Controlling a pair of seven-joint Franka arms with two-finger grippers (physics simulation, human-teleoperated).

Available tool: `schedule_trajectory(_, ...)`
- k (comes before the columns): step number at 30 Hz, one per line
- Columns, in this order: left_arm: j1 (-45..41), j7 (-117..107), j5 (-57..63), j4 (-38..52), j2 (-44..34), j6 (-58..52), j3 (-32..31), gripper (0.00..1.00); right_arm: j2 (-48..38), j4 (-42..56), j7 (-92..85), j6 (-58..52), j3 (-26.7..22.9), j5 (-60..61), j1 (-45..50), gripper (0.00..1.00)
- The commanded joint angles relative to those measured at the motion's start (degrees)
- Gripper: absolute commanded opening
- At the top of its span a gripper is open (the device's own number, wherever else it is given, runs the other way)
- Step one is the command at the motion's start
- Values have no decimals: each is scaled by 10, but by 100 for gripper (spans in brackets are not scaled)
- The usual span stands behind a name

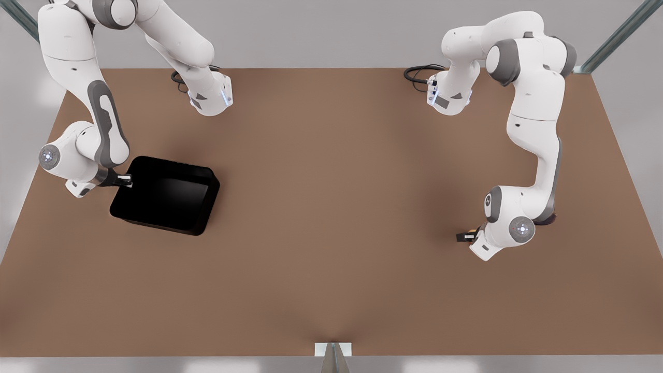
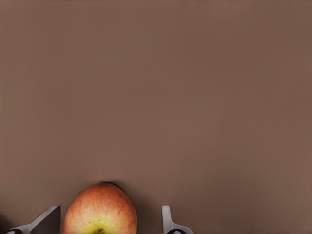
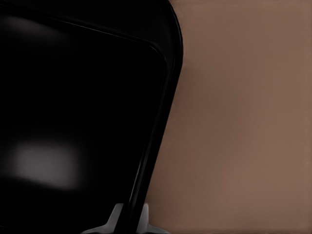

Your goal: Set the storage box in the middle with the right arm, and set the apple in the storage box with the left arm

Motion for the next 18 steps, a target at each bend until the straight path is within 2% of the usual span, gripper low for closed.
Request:
schedule_trajectory(1, 1, 0, 0, 0, -1, 0, 0, 100, 0, 0, 1, 1, -1, -1, 0, 21)
schedule_trajectory(12, 11, 5, 0, 0, -5, -2, -3, 100, -5, 9, 2, -15, 0, -1, 0, 21)
schedule_trajectory(18, 11, 6, 1, -1, -3, -3, -6, 100, -25, 112, 40, -180, 11, 5, 11, 21)
